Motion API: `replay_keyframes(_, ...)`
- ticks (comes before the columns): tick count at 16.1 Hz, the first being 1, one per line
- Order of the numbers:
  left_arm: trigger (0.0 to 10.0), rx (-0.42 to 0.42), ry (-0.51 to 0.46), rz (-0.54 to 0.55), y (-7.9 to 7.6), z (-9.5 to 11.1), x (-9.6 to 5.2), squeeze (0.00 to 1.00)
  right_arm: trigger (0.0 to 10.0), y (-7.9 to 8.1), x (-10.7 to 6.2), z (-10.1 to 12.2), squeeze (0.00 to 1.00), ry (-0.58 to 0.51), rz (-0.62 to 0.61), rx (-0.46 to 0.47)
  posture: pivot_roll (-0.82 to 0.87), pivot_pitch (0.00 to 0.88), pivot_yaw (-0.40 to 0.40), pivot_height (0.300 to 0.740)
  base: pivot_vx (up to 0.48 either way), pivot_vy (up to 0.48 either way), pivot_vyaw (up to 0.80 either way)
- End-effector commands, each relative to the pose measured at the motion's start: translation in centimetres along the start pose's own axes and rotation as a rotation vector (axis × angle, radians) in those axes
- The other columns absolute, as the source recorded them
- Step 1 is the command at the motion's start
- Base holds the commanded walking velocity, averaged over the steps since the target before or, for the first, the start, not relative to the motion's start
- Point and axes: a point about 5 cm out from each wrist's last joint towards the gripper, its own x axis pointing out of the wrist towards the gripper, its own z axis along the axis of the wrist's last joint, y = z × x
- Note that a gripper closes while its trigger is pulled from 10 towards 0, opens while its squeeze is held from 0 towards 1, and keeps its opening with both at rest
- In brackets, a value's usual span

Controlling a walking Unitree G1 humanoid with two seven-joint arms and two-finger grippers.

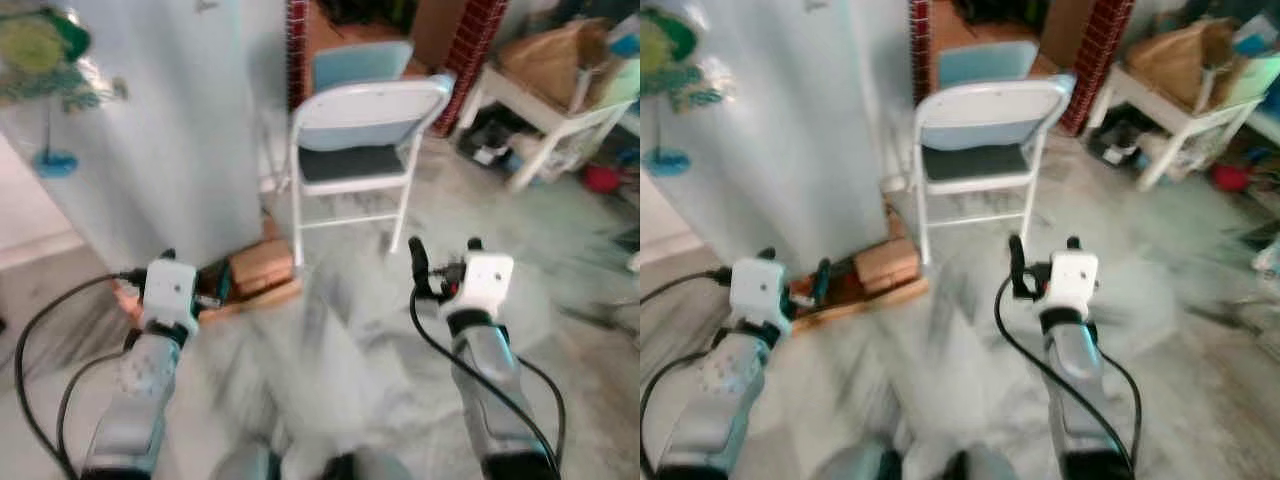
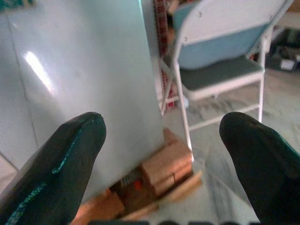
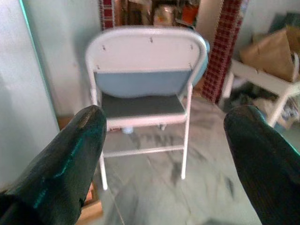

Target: Restocking fridge

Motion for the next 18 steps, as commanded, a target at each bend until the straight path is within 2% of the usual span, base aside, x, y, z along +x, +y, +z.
replay_keyframes(1, 10.0, 0.014, 0.012, -0.004, 0.1, -0.2, -0.2, 0.0, 10.0, -0.1, 0.1, 0.4, 0.0, -0.016, 0.0, 0.0, 0.1, 0.089, -0.046, 0.74, 0.0, 0.48, 0.0)
replay_keyframes(8, 10.0, 0.009, 0.03, -0.007, 0.0, -0.8, -0.6, 0.0, 10.0, -0.3, 0.5, 0.5, 0.0, -0.016, 0.005, -0.004, 0.11, 0.09, -0.067, 0.74, 0.0, 0.48, 0.0)
replay_keyframes(11, 10.0, -0.008, 0.056, 0.012, 0.5, -1.6, -1.1, 0.0, 10.0, -0.9, 0.1, 0.3, 0.0, -0.007, -0.011, -0.012, 0.11, 0.088, -0.068, 0.74, 0.0, 0.48, -0.52)
replay_keyframes(14, 10.0, -0.012, 0.05, 0.008, 0.4, -1.4, -0.9, 0.0, 10.0, -0.9, -0.2, 0.2, 0.0, -0.007, -0.015, -0.01, 0.1, 0.086, -0.043, 0.74, 0.0, 0.48, -0.71)
replay_keyframes(16, 10.0, -0.003, 0.049, -0.034, -0.2, -1.3, -0.5, 0.0, 10.0, -1.0, -0.4, 0.1, 0.0, -0.017, -0.053, 0.004, 0.08, 0.077, 0.01, 0.74, 0.0, 0.129, 0.0)
replay_keyframes(18, 10.0, 0.014, 0.046, -0.078, -0.5, -1.1, 0.0, 0.0, 10.0, -1.0, -0.7, 0.0, 0.0, -0.019, -0.085, 0.017, 0.07, 0.076, 0.022, 0.74, 0.0, 0.0, 0.0)
